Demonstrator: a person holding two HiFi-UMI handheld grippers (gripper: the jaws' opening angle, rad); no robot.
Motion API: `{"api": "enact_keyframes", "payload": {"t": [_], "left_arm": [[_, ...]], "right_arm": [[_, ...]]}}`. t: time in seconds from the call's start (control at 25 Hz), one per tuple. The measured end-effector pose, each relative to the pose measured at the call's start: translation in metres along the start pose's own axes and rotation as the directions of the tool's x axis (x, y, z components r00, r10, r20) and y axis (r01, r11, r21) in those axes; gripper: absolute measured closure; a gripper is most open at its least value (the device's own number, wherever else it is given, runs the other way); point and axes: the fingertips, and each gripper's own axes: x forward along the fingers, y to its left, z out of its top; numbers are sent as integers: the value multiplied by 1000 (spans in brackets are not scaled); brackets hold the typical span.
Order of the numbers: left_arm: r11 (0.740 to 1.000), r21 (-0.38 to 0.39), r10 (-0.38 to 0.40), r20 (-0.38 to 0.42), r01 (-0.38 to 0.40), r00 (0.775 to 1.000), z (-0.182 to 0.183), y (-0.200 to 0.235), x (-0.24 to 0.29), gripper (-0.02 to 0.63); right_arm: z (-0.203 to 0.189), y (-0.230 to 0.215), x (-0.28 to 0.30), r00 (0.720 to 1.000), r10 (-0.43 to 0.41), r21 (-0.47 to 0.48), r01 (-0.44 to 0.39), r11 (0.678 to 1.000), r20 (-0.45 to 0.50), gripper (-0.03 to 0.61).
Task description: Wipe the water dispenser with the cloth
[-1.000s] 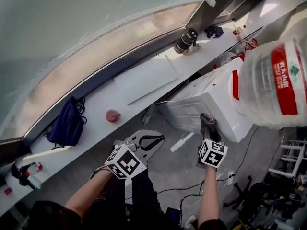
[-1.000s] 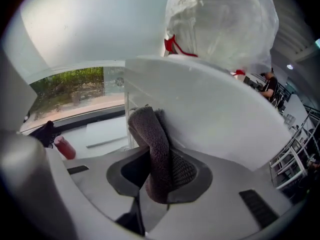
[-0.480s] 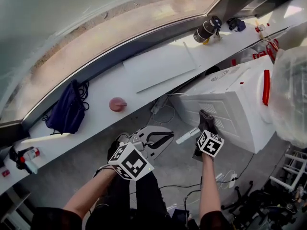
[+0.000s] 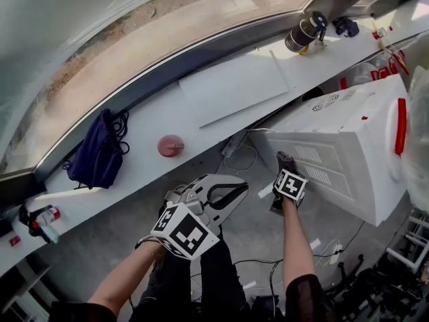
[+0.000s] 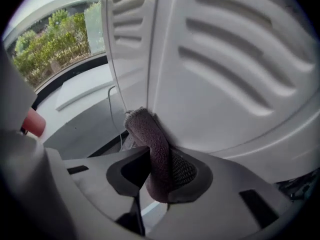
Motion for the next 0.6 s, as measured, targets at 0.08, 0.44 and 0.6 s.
{"api": "enact_keyframes", "payload": {"t": [0.08, 0.44, 0.6], "left_arm": [[1000, -3, 5, -6, -5, 1000, -3, 6, 0, 594], [999, 40, 3, -23, -2, 1000, 17, 18, -12, 594], [998, 50, -33, -2, 33, 999, 43, 12, -16, 594]], "right_arm": [[-6, 0, 11, 999, -21, -25, 20, 999, -29, 476], [8, -2, -49, 999, 17, 27, -19, 999, 47, 477], [14, -13, -108, 986, 82, 12, -85, 996, 143, 477]]}}
